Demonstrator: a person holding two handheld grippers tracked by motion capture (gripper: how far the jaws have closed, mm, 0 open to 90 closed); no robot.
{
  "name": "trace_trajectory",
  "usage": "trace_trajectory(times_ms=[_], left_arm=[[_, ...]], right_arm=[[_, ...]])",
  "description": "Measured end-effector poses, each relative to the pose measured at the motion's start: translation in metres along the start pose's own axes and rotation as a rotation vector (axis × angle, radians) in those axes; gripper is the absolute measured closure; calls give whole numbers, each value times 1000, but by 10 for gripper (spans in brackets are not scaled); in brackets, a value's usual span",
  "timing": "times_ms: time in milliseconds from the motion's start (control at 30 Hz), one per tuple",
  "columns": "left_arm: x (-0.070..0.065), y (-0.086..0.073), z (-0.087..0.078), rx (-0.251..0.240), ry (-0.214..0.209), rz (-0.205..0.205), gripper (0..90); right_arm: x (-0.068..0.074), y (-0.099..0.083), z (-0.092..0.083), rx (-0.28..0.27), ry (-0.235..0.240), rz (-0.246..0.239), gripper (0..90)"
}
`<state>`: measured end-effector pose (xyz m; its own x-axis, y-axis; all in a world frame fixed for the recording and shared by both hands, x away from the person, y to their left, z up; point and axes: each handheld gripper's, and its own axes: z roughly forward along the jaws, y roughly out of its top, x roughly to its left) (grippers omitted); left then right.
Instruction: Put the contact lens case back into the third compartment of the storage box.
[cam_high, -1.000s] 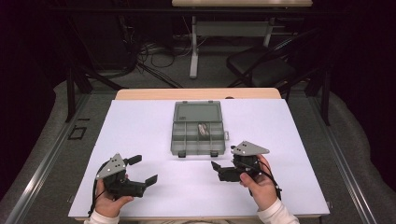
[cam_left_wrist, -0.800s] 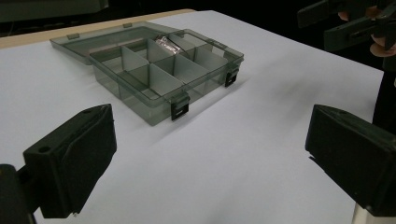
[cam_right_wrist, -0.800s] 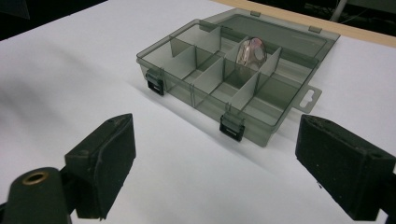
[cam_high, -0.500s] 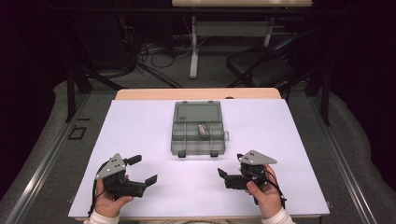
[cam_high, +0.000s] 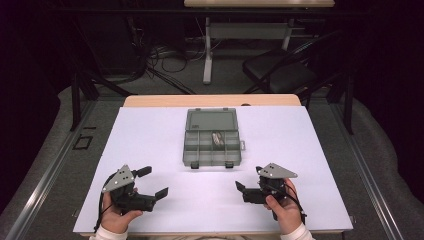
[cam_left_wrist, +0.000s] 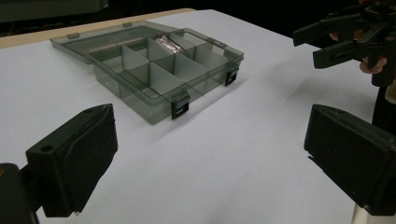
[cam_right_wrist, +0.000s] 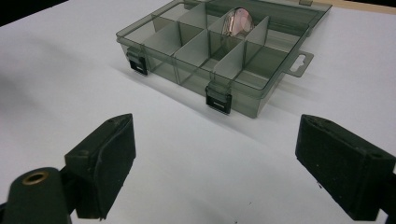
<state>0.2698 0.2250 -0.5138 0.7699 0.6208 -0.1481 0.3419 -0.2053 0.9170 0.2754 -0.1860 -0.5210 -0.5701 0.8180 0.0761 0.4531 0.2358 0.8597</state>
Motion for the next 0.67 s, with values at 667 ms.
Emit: trace_trajectory(times_ms=[667], left_arm=[[1,0,1,3,1,1,27]], right_arm=[[-2,-6,7,33,-1,-2,118]])
